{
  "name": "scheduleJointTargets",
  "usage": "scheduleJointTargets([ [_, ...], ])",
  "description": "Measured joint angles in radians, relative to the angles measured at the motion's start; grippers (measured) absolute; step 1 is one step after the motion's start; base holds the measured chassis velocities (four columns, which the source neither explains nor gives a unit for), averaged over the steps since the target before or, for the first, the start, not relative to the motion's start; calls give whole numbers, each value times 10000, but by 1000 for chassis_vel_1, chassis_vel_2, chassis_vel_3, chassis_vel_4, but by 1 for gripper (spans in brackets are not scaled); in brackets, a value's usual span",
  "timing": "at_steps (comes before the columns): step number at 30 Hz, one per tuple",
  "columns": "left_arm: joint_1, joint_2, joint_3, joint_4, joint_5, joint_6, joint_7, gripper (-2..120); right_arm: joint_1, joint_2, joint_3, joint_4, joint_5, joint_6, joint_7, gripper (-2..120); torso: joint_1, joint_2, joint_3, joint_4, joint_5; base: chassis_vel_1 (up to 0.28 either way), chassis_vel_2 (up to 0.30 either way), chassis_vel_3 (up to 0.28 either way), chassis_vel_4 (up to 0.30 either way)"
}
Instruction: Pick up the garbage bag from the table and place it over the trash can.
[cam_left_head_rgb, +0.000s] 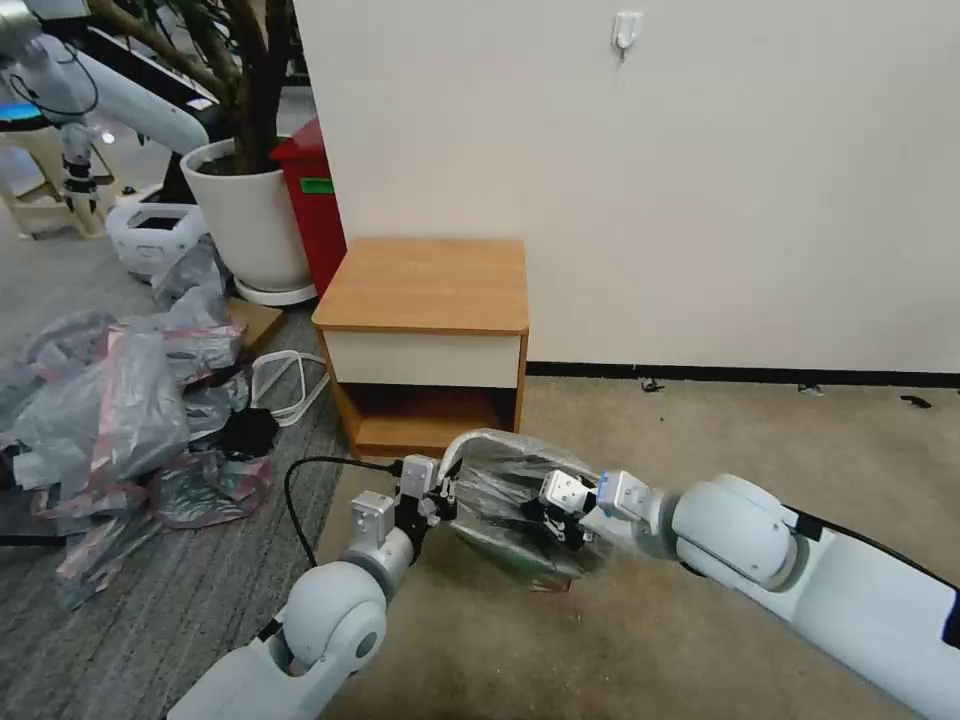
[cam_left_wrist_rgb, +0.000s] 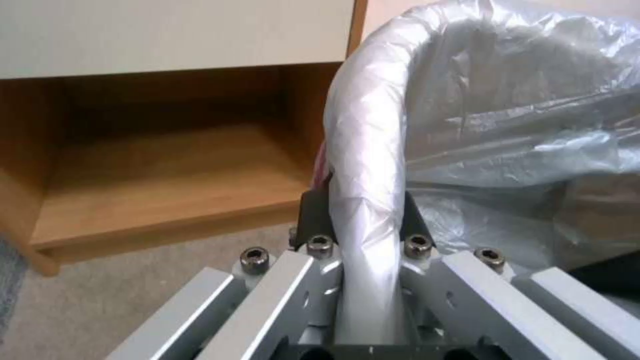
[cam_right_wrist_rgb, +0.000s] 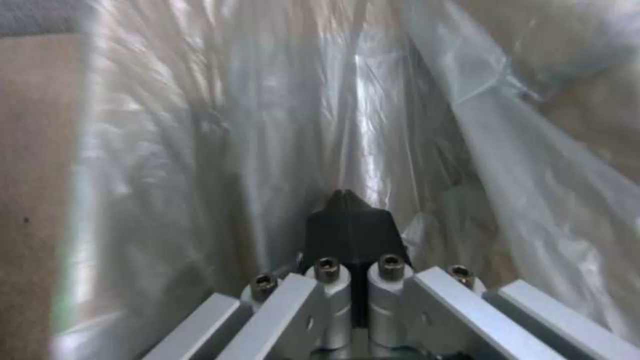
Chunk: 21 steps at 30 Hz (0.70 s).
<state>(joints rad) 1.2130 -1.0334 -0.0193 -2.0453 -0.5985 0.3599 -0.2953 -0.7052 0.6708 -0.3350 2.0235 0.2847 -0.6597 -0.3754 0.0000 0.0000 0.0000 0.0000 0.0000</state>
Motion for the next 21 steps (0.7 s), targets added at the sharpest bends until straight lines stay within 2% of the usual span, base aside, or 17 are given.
scheduleJointTargets([
  [10, -155, -59, 193, 156, -3, -18, 2, 3, 830, 567, -945, -870, -222, -436, 75, 0, 0, 0, 0, -1, -1, 0, 0, 0, 0],
  [21, -326, -77, 297, 249, -47, -32, 2, 3, 1461, 1047, -1698, -1574, -575, -466, 93, 0, 0, 0, 0, 0, -1, 0, 0, 0, 0],
])
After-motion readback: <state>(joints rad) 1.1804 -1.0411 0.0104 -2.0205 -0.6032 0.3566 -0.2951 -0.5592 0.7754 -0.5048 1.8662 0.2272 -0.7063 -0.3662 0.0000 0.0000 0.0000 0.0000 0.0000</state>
